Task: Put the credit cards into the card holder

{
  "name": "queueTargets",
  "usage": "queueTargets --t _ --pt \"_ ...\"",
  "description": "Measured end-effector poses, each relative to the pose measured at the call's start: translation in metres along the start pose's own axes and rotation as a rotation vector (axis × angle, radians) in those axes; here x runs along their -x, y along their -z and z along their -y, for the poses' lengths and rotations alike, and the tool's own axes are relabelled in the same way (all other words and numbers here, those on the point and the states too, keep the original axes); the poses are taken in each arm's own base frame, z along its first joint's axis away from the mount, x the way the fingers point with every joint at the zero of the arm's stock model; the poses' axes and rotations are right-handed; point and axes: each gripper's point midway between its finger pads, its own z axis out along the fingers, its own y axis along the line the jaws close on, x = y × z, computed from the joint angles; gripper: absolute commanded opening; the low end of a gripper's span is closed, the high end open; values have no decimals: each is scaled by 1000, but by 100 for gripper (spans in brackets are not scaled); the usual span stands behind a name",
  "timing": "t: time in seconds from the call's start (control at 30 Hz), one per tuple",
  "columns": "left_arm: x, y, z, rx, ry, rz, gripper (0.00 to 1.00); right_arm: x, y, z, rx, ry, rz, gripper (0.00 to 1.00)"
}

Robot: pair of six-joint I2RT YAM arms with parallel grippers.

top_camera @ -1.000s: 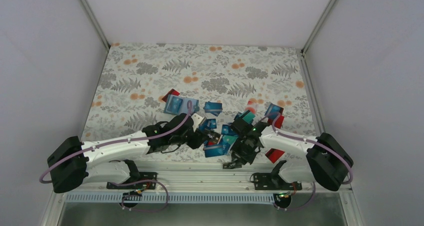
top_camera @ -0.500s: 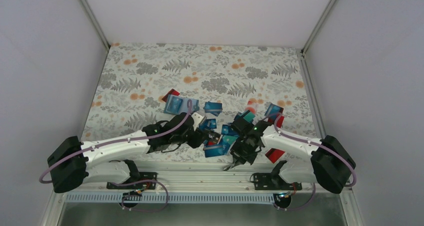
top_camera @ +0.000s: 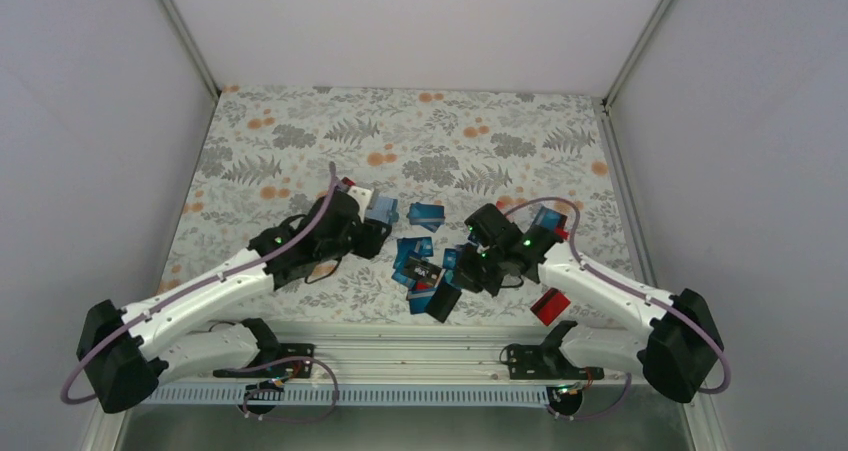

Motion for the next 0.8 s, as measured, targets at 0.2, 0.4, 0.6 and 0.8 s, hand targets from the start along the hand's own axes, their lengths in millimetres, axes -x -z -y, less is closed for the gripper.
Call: queueTargets --t 0.2,0.4,0.6,0.8 --pt "30 15 -30 41 67 53 45 41 34 -58 188 154 136 4" --pt "29 12 -20 -105 38 11 45 66 55 -84 237 324 244 8" --pt "-15 -7 -8 -234 31 -109 46 73 30 -43 126 357 227 81" --pt "-51 -21 23 -318 -30 -220 47 68 14 -18 82 403 199 97"
